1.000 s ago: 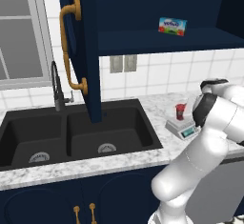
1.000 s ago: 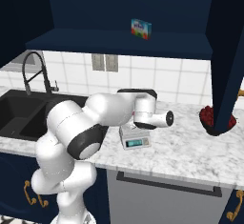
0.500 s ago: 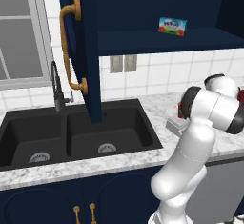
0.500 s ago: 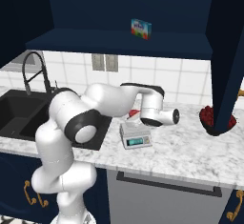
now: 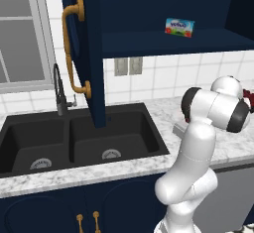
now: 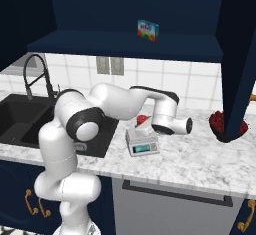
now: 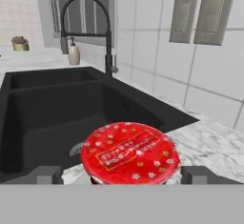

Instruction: Pick the yogurt and place it on the digital scale for weighing, and close the cabinet.

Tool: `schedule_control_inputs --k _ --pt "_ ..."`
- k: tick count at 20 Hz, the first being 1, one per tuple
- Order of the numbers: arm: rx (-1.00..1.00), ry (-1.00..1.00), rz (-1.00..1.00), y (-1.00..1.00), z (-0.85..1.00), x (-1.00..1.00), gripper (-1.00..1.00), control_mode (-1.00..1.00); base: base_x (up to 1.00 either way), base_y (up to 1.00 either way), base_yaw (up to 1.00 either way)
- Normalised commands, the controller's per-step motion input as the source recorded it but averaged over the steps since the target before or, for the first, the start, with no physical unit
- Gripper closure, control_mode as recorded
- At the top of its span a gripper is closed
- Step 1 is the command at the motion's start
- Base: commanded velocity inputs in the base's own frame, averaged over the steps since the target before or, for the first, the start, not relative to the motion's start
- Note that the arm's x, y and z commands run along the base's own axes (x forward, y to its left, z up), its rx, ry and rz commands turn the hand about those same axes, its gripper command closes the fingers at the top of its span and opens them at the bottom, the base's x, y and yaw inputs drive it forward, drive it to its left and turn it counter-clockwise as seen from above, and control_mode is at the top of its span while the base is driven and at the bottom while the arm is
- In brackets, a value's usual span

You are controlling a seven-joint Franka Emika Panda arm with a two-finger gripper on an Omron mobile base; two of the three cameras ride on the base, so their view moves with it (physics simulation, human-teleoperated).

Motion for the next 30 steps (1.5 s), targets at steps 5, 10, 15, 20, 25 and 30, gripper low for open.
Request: schedule_control_inputs --k 5,10,15,20,25,30 --pt "0.00 0.00 0.00 -0.03 0.00 0.00 -1.00 -1.00 0.00 0.00 0.00" --pt "0.06 -0.09 -0.01 -0.35 0.05 -0.16 -1.00 -1.00 0.00 0.00 0.00" --pt "0.10 -0.32 -0.06 -0.46 0.20 -0.81 -1.00 -1.00 0.00 0.00 0.00" --pt "0.11 -0.50 -0.01 -0.22 0.41 -1.00 -1.00 -1.00 0.00 0.00 0.00" --pt "0.16 -0.65 0.00 -0.39 0.77 -0.95 -1.00 -1.00 0.00 0.00 0.00" --pt "0.15 -0.66 0.00 -0.36 0.89 -0.84 -1.00 -1.00 0.00 0.00 0.00"
